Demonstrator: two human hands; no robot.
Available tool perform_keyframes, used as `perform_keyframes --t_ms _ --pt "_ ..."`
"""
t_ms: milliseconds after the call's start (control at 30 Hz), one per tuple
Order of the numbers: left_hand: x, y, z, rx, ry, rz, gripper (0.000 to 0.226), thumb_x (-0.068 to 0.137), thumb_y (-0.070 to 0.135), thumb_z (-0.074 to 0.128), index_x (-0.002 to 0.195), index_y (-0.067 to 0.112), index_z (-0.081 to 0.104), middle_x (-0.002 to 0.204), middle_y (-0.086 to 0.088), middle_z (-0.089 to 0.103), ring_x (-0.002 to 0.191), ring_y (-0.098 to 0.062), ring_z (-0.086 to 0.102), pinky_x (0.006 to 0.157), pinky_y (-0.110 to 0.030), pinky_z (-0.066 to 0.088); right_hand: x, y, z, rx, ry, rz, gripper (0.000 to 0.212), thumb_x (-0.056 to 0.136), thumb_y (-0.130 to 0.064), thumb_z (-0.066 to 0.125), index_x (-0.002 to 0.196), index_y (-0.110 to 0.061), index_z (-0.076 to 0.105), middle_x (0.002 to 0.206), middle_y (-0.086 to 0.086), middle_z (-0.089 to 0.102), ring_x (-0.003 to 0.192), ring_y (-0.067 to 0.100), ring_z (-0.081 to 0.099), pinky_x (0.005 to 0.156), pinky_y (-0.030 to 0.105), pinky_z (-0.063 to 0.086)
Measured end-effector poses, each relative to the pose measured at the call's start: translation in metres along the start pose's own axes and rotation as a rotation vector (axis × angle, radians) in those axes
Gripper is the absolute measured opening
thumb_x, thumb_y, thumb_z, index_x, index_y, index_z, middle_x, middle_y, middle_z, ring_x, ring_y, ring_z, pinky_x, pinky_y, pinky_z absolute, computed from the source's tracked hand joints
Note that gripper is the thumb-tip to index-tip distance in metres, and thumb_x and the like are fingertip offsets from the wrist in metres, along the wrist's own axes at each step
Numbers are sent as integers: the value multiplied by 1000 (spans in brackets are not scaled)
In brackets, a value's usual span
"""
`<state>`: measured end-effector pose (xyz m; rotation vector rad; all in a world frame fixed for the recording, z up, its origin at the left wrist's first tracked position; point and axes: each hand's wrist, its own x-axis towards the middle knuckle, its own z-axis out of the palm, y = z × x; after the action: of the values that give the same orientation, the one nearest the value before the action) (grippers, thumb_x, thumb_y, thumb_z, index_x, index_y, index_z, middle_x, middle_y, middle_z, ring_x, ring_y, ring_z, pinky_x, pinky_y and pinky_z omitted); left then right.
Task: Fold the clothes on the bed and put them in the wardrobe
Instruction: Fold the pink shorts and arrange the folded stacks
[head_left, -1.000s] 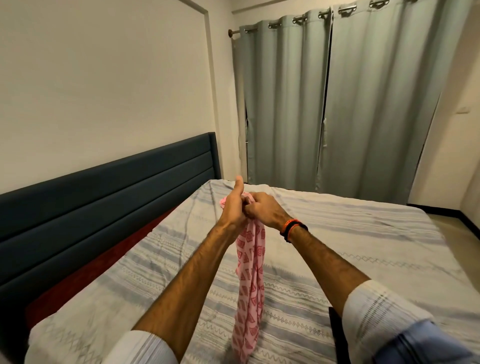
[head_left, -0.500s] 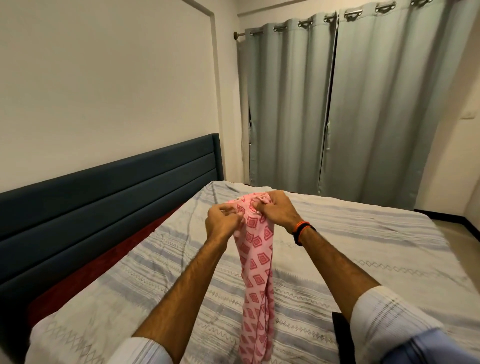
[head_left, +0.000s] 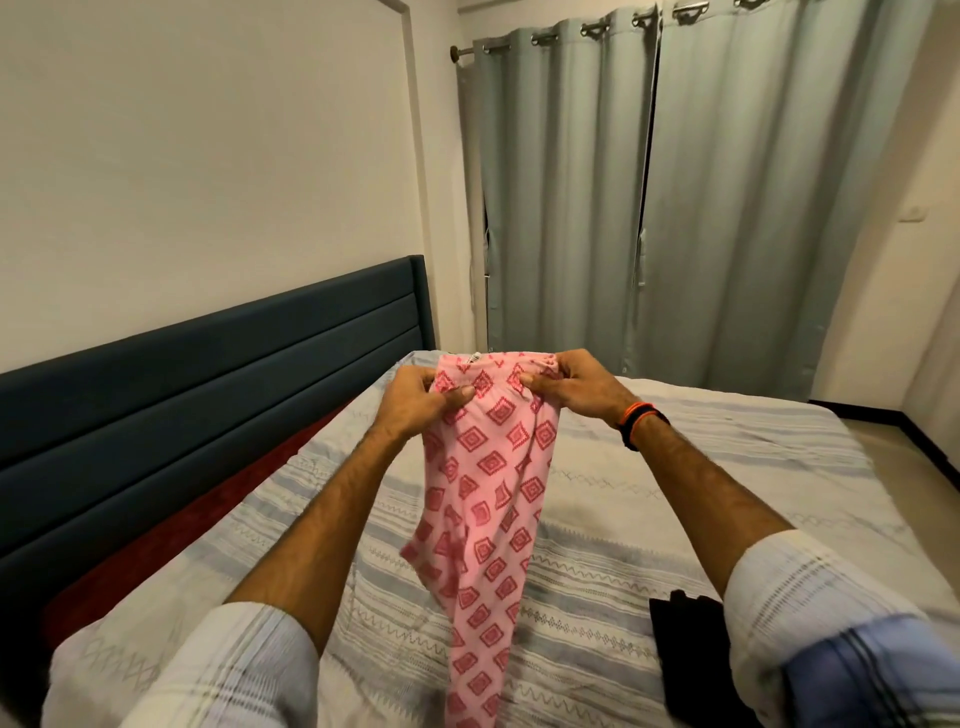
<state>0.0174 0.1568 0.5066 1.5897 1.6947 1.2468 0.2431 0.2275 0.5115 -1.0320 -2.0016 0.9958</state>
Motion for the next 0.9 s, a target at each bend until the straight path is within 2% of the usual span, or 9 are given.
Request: perform_keyframes --t_ms 133,267,300,367,433,567,667,733,900 --pt "-1 7 3 127 78 63 18 84 35 74 94 20 74 81 -1 75 73 -16 73 67 -28 59 0 11 4 -9 110 26 29 85 -39 71 98 -14 74 92 7 76 88 22 73 86 41 59" --pt "-1 5 2 198 79 46 25 83 38 74 98 18 74 82 -1 75 75 -17 73 74 -34 61 -1 13 8 -5 141 48 34 82 -39 74 102 -11 75 91 6 76 86 19 73 82 35 60" --pt "1 4 1 200 85 31 26 82 39 74 97 19 73 82 -1 75 75 -17 73 76 -35 61 -2 12 8 12 138 46 29 83 -38 74 98 -12 75 87 4 76 80 15 73 77 31 61" --pt "3 1 -3 205 111 12 29 81 42 75 98 20 73 80 1 75 75 -17 73 77 -39 61 -4 9 8 51 130 39 19 86 -35 71 86 -16 73 77 2 72 62 5 68 53 18 53" --pt "3 -2 -5 256 136 7 33 80 47 73 101 22 72 80 2 75 74 -17 73 76 -39 61 -5 8 9 71 124 49 21 88 -36 69 85 -16 71 78 6 72 58 9 66 42 14 41" --pt "-4 -9 -6 393 133 -53 34 80 54 70 98 26 71 82 3 74 76 -17 71 74 -35 60 -5 13 15 114 101 75 27 87 -39 70 88 -13 71 89 13 76 75 28 73 49 20 52" --pt "-5 -14 -3 277 113 -91 35 82 50 71 99 20 71 87 1 74 80 -18 72 76 -38 60 -6 16 15 147 85 75 31 87 -40 68 93 -9 71 89 13 76 78 30 74 59 28 60" --pt "-7 -14 -2 179 111 -115 35 84 45 70 99 13 69 90 -4 74 79 -20 72 71 -36 61 -7 19 13 164 80 92 39 87 -42 67 94 -4 71 89 13 76 79 32 74 63 30 62" --pt "-18 -9 9 49 72 -130 32 89 40 66 99 10 68 90 -7 74 71 -20 74 66 -35 63 -16 25 7 181 64 115 52 87 -50 61 94 1 69 88 13 76 76 31 75 62 31 62"
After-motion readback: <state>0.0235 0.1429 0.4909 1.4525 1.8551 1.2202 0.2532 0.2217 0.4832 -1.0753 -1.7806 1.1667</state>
